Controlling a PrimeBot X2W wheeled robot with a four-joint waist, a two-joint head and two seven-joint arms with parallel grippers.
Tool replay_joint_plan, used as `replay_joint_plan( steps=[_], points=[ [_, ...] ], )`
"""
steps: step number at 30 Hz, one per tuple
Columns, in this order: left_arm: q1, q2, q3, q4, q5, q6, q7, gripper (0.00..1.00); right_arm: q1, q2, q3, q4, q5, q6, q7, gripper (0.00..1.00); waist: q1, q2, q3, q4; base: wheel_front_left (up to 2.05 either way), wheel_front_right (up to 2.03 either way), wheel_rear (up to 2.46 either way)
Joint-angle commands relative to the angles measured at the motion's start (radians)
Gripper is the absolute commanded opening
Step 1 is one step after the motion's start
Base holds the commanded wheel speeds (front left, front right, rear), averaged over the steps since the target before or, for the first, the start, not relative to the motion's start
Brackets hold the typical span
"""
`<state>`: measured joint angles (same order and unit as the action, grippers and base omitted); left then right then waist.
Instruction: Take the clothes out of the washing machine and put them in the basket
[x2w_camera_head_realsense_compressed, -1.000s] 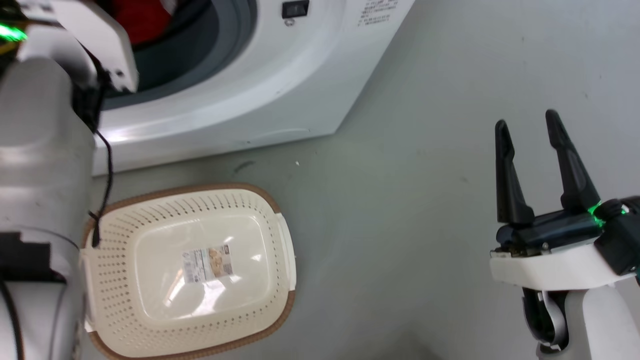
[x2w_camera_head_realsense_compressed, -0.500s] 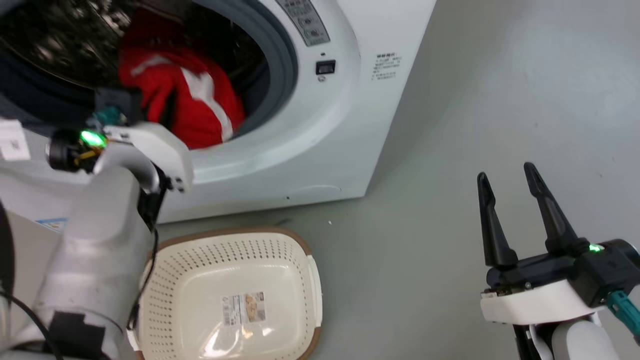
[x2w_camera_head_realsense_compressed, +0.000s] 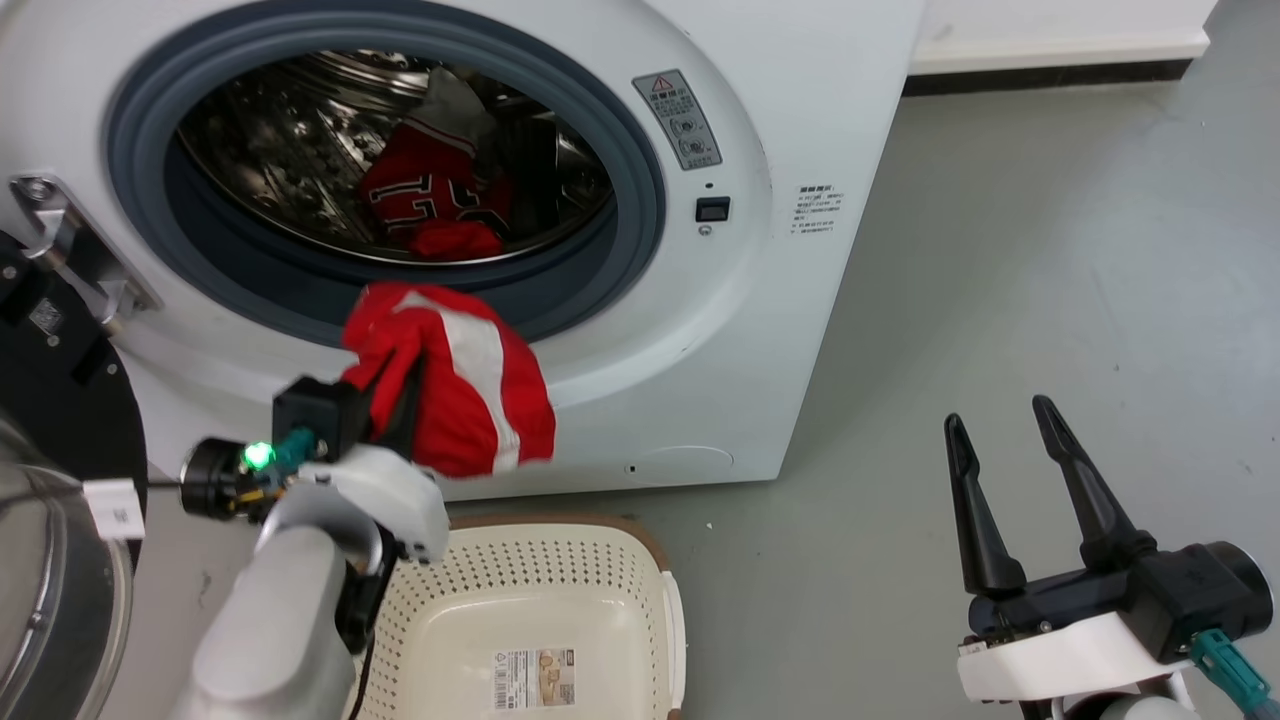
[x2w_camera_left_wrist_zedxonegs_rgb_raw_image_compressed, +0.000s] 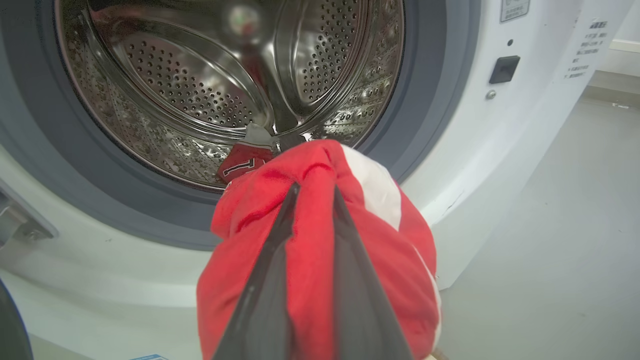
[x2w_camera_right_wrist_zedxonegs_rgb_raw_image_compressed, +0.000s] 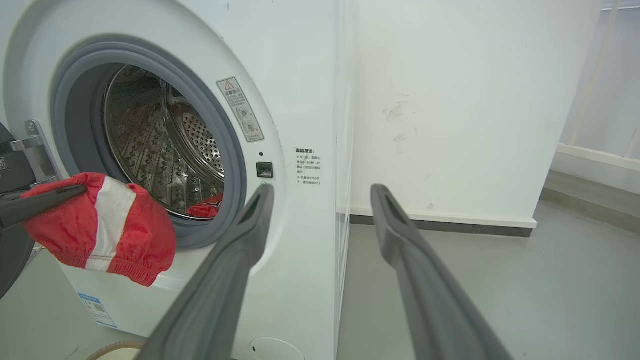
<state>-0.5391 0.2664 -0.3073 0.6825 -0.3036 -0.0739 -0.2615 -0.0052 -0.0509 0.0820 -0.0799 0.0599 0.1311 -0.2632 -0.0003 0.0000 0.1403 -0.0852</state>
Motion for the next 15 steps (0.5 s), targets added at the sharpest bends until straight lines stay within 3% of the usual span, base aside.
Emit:
replay_joint_plan(
  steps=[1,9,15],
  points=[
    [0.046,-0.001,-0.003,-0.046,0.000,0.010,-0.005,0.00,0.020,0.001,0.000,0.004,-0.008,-0.001,-0.002,1.00,0.0003,0.0000,-0.019,0.009,0.00,0.00,0.00],
    [0.211,0.022,-0.016,-0.229,-0.018,0.042,0.060,0.00,0.028,0.001,0.000,0.007,-0.008,-0.001,-0.002,1.00,0.0003,0.0000,-0.028,0.013,0.00,0.00,0.00],
    [0.276,0.011,-0.025,-0.274,-0.045,0.044,0.089,0.00,-0.006,0.001,0.003,0.000,-0.011,-0.001,-0.002,1.00,0.0003,0.0000,0.018,-0.001,0.00,0.00,0.00]
  ],
)
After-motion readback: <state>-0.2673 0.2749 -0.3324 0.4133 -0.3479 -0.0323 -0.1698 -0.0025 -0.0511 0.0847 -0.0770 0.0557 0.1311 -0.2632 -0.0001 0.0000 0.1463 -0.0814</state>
